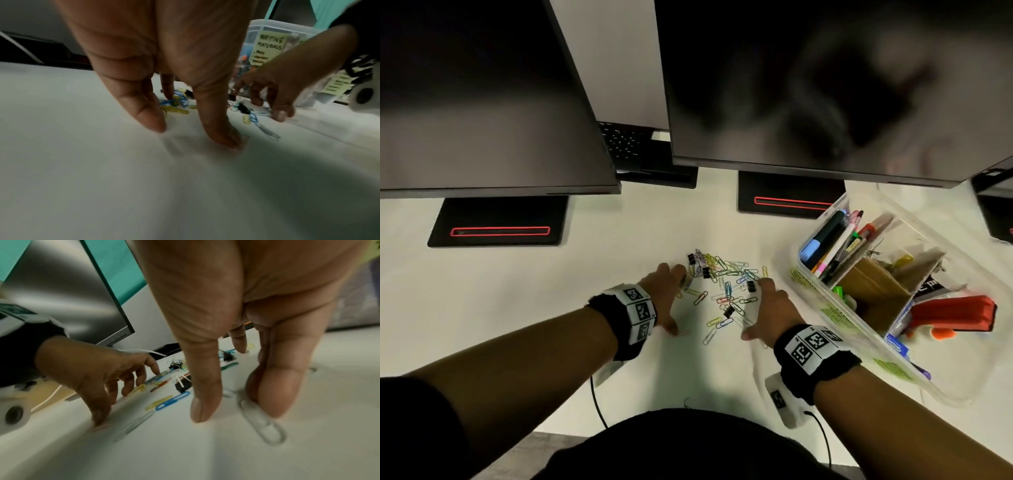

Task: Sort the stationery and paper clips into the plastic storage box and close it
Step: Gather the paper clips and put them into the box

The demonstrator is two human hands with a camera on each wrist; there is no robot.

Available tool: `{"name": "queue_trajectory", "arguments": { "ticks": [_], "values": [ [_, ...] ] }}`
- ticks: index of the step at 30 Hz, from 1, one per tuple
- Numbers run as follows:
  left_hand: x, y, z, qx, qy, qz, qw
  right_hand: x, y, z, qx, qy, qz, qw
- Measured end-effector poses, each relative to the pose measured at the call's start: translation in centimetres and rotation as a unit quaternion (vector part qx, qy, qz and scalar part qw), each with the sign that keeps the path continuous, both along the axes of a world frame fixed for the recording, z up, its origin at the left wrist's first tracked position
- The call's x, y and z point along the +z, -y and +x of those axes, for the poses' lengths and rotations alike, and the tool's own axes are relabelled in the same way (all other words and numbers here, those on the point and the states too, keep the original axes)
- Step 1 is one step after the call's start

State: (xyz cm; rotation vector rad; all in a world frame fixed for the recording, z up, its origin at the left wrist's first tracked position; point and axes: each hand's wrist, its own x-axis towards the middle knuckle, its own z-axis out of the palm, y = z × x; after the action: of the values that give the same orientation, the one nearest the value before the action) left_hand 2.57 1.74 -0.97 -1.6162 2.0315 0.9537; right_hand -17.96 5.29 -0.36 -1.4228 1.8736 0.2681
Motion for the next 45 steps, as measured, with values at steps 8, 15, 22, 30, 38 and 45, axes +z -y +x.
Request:
{"name": "queue_trajectory", "arguments": {
  "ticks": [8, 15, 22, 30, 38, 45],
  "values": [
    [-0.5, 1.7, -3.5, 0.076, -0.123, -0.048, 0.988, -0.5, 2.2, 1.6, -0.044, 0.067, -0.1, 0.992],
    [-0.6, 4.5, -2.2, 0.061, -0.112, -0.123, 0.984, -0.8, 3.1, 0.8, 0.036, 0.037, -0.149, 0.987],
    [-1.8, 3.6, -3.5, 0.02, -0.128, -0.105, 0.986, -1.0, 2.2, 0.9, 0.031, 0.087, -0.196, 0.976],
    [-1.3, 3.6, -3.4, 0.053, -0.138, -0.137, 0.979, -1.8, 0.9, 1.7, 0.119, 0.116, -0.134, 0.977],
    [-1.4, 2.9, -3.2, 0.062, -0.125, -0.12, 0.983, -2.0, 0.8, 1.7, 0.133, 0.112, -0.164, 0.971],
    [-1.5, 2.5, -2.1, 0.136, -0.149, -0.116, 0.973, -2.1, 2.4, 1.6, -0.082, 0.172, -0.225, 0.956]
  ]
}}
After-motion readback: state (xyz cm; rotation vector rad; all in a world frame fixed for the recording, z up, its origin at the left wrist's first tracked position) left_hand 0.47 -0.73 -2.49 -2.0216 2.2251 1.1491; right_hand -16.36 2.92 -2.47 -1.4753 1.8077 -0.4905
